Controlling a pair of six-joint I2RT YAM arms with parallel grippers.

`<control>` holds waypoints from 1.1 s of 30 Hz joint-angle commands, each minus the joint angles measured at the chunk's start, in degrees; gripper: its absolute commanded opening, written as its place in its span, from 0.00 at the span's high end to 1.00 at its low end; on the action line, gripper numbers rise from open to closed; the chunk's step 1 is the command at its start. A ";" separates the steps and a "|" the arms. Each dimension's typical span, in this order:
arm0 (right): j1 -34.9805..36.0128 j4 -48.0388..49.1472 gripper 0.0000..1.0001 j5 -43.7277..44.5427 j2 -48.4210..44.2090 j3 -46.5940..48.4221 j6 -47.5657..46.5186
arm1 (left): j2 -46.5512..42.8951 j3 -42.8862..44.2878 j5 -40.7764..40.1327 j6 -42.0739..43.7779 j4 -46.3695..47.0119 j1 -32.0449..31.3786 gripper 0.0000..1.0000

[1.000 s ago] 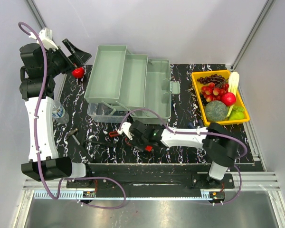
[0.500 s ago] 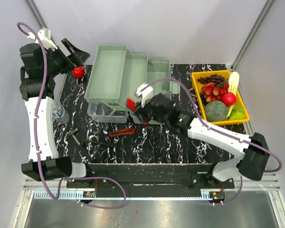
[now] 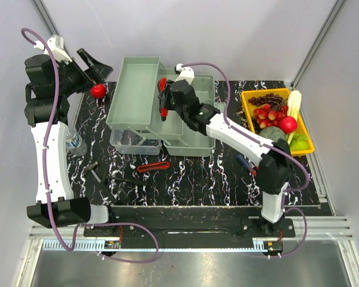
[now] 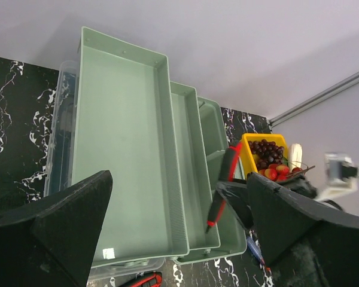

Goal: Pack the tool kit

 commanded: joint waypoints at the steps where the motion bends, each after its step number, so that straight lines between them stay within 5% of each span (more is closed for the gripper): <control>1: -1.50 -7.32 0.71 8.04 3.84 5.02 11.13 | -0.92 1.56 -1.18 0.85 1.89 0.33 0.01; 7: -2.37 -11.18 0.70 8.05 9.90 8.88 12.28 | -0.74 0.59 -1.18 0.94 1.89 0.33 0.01; 14: -3.78 -14.44 0.58 7.43 15.53 12.49 15.00 | 0.05 4.80 -6.10 5.86 -1.89 0.41 0.01; 19: -4.13 -15.76 0.31 7.70 16.50 13.90 15.62 | 0.57 5.69 -6.63 6.39 -2.24 0.41 0.01; 22: -4.13 -15.06 0.23 7.70 14.58 13.99 13.69 | 0.75 5.60 -7.42 6.57 -2.68 0.41 0.01; 33: -4.13 -0.91 0.22 -5.10 -6.59 -5.07 -4.48 | 1.72 7.44 -6.81 5.95 -3.47 0.42 0.01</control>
